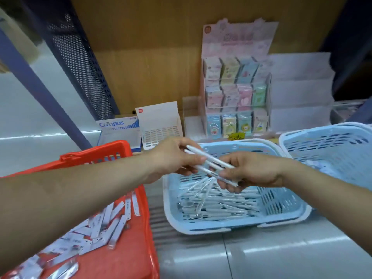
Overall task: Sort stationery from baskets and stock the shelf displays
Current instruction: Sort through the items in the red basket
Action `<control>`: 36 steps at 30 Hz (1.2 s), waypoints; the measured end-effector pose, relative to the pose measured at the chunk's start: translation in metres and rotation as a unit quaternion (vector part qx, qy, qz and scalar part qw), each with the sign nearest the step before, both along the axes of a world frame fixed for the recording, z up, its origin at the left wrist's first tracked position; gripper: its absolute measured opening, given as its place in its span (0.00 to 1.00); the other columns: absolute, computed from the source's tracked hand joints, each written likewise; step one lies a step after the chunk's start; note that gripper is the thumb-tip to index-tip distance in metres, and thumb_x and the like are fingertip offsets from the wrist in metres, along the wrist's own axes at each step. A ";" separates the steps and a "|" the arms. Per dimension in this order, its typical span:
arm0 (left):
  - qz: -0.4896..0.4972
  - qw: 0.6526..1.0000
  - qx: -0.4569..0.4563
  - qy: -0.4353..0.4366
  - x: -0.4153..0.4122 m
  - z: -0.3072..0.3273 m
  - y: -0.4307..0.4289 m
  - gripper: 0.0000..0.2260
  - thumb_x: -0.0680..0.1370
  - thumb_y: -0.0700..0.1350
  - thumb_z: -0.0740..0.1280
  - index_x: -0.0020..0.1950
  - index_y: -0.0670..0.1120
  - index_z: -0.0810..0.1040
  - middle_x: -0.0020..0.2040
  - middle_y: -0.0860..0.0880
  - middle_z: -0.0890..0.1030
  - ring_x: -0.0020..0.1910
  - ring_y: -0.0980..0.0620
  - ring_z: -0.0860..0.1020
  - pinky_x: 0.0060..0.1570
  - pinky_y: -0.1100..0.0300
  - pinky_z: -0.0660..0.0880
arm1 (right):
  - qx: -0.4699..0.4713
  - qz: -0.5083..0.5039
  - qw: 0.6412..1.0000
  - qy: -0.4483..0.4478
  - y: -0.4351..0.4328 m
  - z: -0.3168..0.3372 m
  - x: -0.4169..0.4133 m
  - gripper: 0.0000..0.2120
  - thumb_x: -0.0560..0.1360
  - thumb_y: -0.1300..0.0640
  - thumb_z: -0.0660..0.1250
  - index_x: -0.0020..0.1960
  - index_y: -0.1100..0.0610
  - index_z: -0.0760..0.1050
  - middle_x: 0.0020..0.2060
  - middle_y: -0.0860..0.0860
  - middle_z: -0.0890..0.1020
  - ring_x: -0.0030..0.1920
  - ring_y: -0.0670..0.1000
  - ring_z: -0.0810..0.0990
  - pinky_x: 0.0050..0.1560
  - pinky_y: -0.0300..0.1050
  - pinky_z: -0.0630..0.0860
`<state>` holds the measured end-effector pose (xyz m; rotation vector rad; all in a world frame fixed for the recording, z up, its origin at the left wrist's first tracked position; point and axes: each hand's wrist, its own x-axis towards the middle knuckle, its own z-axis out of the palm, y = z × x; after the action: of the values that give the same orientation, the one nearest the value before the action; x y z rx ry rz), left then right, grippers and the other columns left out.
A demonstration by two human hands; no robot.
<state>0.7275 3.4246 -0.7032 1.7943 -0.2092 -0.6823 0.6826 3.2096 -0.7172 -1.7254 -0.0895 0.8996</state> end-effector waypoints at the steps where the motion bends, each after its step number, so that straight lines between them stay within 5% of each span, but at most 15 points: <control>1: -0.007 0.999 0.048 -0.022 0.003 -0.012 -0.008 0.08 0.73 0.37 0.74 0.49 0.46 0.80 0.39 0.45 0.81 0.32 0.53 0.78 0.32 0.61 0.77 | -0.045 -0.007 0.999 -0.023 -0.011 -0.014 -0.001 0.05 0.82 0.62 0.60 0.48 0.57 0.73 0.39 0.55 0.79 0.34 0.48 0.77 0.36 0.40 0.72; 4: -0.079 0.952 0.251 -0.157 0.007 -0.042 -0.017 0.15 0.73 0.43 0.74 0.58 0.48 0.77 0.48 0.50 0.78 0.38 0.54 0.75 0.43 0.58 0.75 | -0.158 -0.051 0.985 -0.051 -0.040 -0.057 0.004 0.04 0.80 0.64 0.61 0.49 0.58 0.73 0.37 0.55 0.80 0.32 0.47 0.76 0.31 0.37 0.71; 7: -0.137 0.900 0.352 -0.218 0.002 -0.053 -0.014 0.13 0.76 0.43 0.70 0.60 0.49 0.78 0.53 0.52 0.78 0.44 0.55 0.75 0.47 0.64 0.70 | -0.225 -0.068 0.970 -0.059 -0.048 -0.097 0.018 0.04 0.81 0.61 0.61 0.52 0.59 0.75 0.38 0.56 0.81 0.34 0.51 0.78 0.31 0.40 0.73; 13: -0.169 0.849 0.428 -0.257 -0.011 -0.058 -0.015 0.13 0.77 0.40 0.64 0.61 0.50 0.77 0.58 0.49 0.77 0.56 0.51 0.76 0.55 0.60 0.70 | -0.311 0.001 0.936 -0.164 -0.037 -0.122 0.039 0.20 0.79 0.61 0.62 0.71 0.56 0.69 0.67 0.55 0.74 0.66 0.56 0.74 0.62 0.45 0.71; 19: -0.162 0.815 0.460 -0.314 -0.022 -0.047 0.001 0.14 0.77 0.42 0.64 0.61 0.51 0.77 0.55 0.50 0.76 0.57 0.50 0.74 0.56 0.58 0.70 | -0.266 0.002 0.935 -0.234 -0.041 -0.102 0.040 0.17 0.79 0.61 0.62 0.67 0.54 0.72 0.61 0.54 0.77 0.56 0.52 0.76 0.60 0.46 0.72; 23: -0.125 0.799 0.463 -0.362 -0.039 -0.032 0.031 0.11 0.74 0.41 0.67 0.56 0.47 0.78 0.47 0.48 0.76 0.49 0.48 0.77 0.49 0.56 0.73 | -0.218 0.073 0.923 -0.308 -0.019 -0.053 0.040 0.18 0.80 0.58 0.61 0.69 0.51 0.69 0.59 0.48 0.76 0.55 0.49 0.77 0.57 0.44 0.73; 27: -0.103 0.748 0.495 -0.430 -0.060 -0.026 0.045 0.11 0.69 0.43 0.69 0.51 0.48 0.76 0.45 0.48 0.73 0.45 0.47 0.74 0.42 0.54 0.72 | -0.185 0.159 0.901 -0.358 0.030 0.007 0.047 0.19 0.79 0.58 0.62 0.69 0.50 0.69 0.57 0.47 0.76 0.51 0.46 0.75 0.50 0.36 0.68; 29: -0.079 0.730 0.528 -0.427 -0.070 -0.025 0.053 0.12 0.67 0.45 0.67 0.49 0.48 0.74 0.46 0.48 0.72 0.44 0.45 0.73 0.40 0.53 0.72 | -0.172 0.180 0.901 -0.354 0.064 0.028 0.052 0.19 0.78 0.58 0.63 0.69 0.50 0.69 0.57 0.48 0.78 0.54 0.48 0.76 0.55 0.39 0.70; 34: 0.081 0.831 0.505 -0.217 -0.087 -0.016 0.066 0.20 0.72 0.53 0.68 0.57 0.46 0.66 0.51 0.44 0.78 0.52 0.42 0.78 0.46 0.54 0.70 | -0.142 0.169 0.914 -0.340 0.153 0.039 0.059 0.20 0.78 0.59 0.64 0.69 0.53 0.70 0.61 0.51 0.78 0.61 0.53 0.77 0.60 0.42 0.72; 36: 0.121 0.845 0.489 -0.178 -0.088 -0.020 0.063 0.24 0.70 0.50 0.71 0.59 0.44 0.65 0.52 0.42 0.80 0.53 0.41 0.79 0.45 0.54 0.70 | -0.152 0.147 0.926 -0.313 0.178 0.027 0.058 0.20 0.77 0.59 0.64 0.69 0.54 0.70 0.62 0.50 0.78 0.62 0.54 0.76 0.60 0.42 0.72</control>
<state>0.6397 3.4879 -0.7228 2.8719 0.1682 -0.2454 0.7409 3.3875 -0.6903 -2.2826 -0.6780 0.5538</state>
